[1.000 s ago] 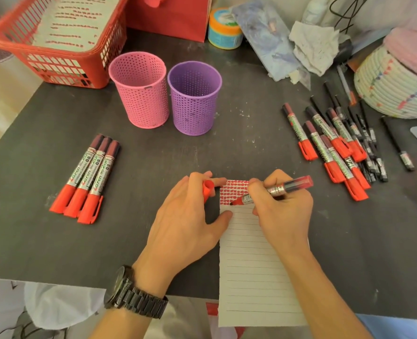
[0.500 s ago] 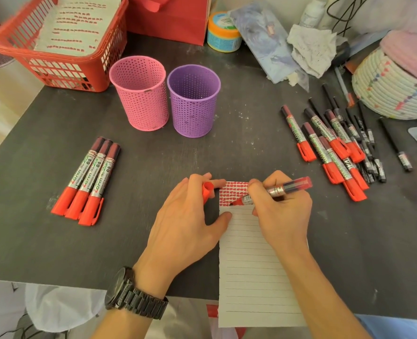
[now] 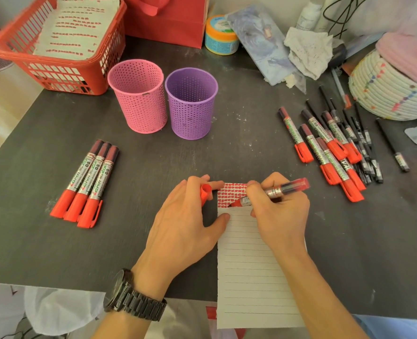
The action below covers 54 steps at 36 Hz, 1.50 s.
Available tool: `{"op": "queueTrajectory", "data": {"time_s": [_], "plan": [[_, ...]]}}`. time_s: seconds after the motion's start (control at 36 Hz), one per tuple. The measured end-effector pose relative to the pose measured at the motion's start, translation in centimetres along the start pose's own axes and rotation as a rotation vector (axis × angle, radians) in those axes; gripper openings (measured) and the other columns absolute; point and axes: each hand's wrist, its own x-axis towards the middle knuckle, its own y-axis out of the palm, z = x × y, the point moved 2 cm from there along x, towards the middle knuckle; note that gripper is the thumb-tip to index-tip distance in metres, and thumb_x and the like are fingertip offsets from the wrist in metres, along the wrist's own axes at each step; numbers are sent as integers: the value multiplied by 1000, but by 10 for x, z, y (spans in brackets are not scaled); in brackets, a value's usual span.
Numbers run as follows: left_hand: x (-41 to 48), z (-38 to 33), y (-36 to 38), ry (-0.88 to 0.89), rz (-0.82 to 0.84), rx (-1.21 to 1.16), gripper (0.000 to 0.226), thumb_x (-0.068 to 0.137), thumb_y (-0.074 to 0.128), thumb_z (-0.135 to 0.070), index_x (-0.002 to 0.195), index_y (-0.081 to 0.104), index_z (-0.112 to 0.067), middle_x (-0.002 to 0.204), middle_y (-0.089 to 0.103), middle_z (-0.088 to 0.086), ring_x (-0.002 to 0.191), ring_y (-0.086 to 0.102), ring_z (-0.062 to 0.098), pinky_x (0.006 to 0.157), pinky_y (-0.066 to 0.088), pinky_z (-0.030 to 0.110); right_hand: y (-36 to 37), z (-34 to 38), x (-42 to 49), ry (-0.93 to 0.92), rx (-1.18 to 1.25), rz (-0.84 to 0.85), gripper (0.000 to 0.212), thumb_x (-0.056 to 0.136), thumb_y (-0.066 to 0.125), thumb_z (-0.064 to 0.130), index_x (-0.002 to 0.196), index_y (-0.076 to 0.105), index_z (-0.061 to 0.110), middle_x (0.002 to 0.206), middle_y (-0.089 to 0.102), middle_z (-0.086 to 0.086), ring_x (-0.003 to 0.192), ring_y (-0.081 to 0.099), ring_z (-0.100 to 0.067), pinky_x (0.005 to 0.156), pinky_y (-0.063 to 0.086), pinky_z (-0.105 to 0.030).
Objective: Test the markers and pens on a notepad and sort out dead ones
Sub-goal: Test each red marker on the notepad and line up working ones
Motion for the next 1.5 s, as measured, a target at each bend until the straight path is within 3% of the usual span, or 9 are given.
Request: {"op": "queueTrajectory", "data": {"time_s": [0.31,0.5,0.64,0.75,0.86,0.92,1.0,1.22,1.5], "plan": [[0,3,2,-28,21,-2,53,77,67,-58,102,20,-57,144,50,-20,134,45,4,99,37,22,1,-3,-1,-9,27,9,34,88,69,11,58,54,15,49,57,-1,46,54,-15,48,46,-26],[-1,3,2,-43,36,-2,55,78,68,-61,104,20,-60,148,46,-20,137,43,7,107,43,36,-8,-1,1,109,294,-52,38,89,68,13,57,48,18,42,48,0,38,44,-11,41,37,-23],[-2,3,4,-61,73,1,55,80,69,-61,105,20,-66,149,40,-26,137,43,5,110,41,35,-15,3,4,149,407,4,39,94,71,34,62,52,22,43,46,0,36,40,-10,40,35,-19],[-4,3,3,-37,72,2,51,82,66,-62,110,24,-69,147,37,-32,136,41,0,109,44,35,-31,2,3,161,458,52,32,81,74,53,77,66,22,56,55,-4,45,45,-14,44,37,-22],[-3,3,1,-63,53,0,58,82,70,-58,125,32,-65,136,29,-45,127,45,-4,105,47,31,-49,2,-7,164,552,157,57,70,79,64,101,75,17,82,68,-11,54,52,-20,51,42,-27],[-3,1,0,-67,0,-8,46,80,72,-56,112,40,-61,123,37,-48,114,46,-12,90,49,19,-56,0,-11,172,633,195,46,79,77,52,104,77,15,88,70,-17,53,54,-21,50,44,-26],[-8,1,-4,-64,-109,-30,28,80,63,-62,91,44,-44,102,48,-27,94,51,1,64,41,15,-61,-7,-17,171,669,201,24,86,60,25,99,77,14,86,70,-22,51,53,-22,48,44,-26],[-15,1,-5,-128,-99,-260,28,87,29,-63,104,38,-43,73,57,-16,65,53,8,57,32,26,-59,-16,-17,174,606,137,12,88,64,20,77,68,21,70,70,-25,48,52,-23,44,42,-24],[-13,-3,-7,-23,-82,-147,25,84,47,-66,109,50,-61,106,61,-30,94,59,6,70,47,14,-60,-15,-18,100,560,183,24,77,73,40,84,74,17,68,70,-19,48,53,-20,46,43,-23]]}}
